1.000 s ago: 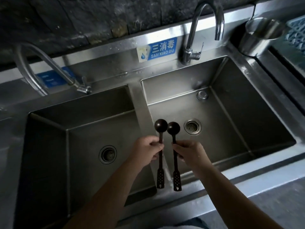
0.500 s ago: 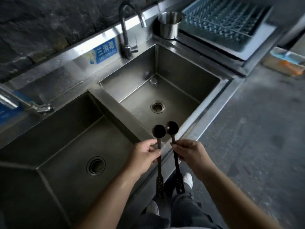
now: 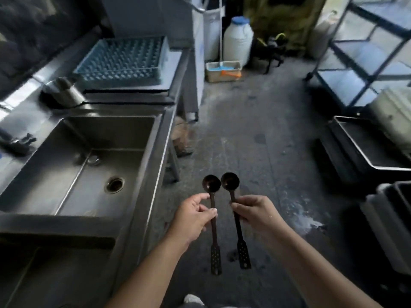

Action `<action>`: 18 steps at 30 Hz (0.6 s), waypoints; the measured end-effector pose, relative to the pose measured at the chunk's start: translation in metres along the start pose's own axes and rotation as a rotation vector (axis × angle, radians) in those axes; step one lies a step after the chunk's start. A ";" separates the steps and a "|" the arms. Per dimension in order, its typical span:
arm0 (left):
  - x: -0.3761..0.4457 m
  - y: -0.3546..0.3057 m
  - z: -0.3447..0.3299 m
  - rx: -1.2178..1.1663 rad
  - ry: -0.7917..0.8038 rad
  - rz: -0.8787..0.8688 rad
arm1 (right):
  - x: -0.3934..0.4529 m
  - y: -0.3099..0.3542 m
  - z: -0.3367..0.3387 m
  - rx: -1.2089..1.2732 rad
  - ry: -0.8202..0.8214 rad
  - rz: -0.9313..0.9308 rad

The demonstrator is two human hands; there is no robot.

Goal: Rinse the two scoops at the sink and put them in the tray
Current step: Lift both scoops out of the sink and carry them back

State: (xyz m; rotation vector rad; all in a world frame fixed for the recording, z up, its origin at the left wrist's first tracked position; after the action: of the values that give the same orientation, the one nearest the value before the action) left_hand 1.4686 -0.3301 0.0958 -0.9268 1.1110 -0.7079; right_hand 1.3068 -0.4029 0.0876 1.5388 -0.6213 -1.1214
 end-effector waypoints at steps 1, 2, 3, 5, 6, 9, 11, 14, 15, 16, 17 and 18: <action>0.000 -0.005 -0.026 0.018 0.040 -0.006 | -0.011 -0.003 0.025 0.016 -0.040 -0.005; -0.002 -0.010 -0.053 0.034 0.080 -0.009 | -0.025 -0.007 0.050 0.032 -0.083 -0.010; -0.004 -0.015 -0.082 0.046 0.123 -0.010 | -0.038 -0.012 0.076 0.050 -0.130 -0.014; -0.012 -0.021 -0.143 0.060 0.212 -0.013 | -0.070 -0.024 0.131 0.092 -0.222 -0.028; -0.018 -0.024 -0.175 0.069 0.260 -0.014 | -0.088 -0.030 0.159 0.110 -0.260 -0.034; -0.043 -0.026 -0.271 0.102 0.404 -0.005 | -0.145 -0.053 0.237 0.144 -0.364 -0.055; -0.061 -0.025 -0.331 0.152 0.491 0.014 | -0.185 -0.069 0.284 0.185 -0.451 -0.072; -0.089 -0.026 -0.414 0.239 0.608 0.025 | -0.244 -0.089 0.347 0.213 -0.583 -0.085; -0.099 -0.027 -0.439 0.267 0.648 0.022 | -0.263 -0.094 0.364 0.223 -0.626 -0.079; -0.109 -0.027 -0.463 0.294 0.692 0.018 | -0.282 -0.100 0.380 0.235 -0.672 -0.072; -0.120 -0.028 -0.486 0.321 0.737 0.013 | -0.300 -0.105 0.395 0.244 -0.719 -0.069; -0.130 -0.029 -0.508 0.348 0.781 0.011 | -0.316 -0.110 0.408 0.252 -0.766 -0.074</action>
State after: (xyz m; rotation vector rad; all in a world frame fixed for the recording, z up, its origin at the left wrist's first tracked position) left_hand 0.9446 -0.3645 0.0951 -0.3321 1.5955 -1.2638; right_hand 0.7914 -0.2886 0.0978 1.3121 -1.2608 -1.7553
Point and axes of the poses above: each hand's wrist, its own x-axis towards the middle knuckle, its own z-axis out of the back of the hand, y = z × x, the point moved 5 cm from there along x, towards the middle knuckle, and after that the axes turned 3 degrees about z, right-handed, at the moved point
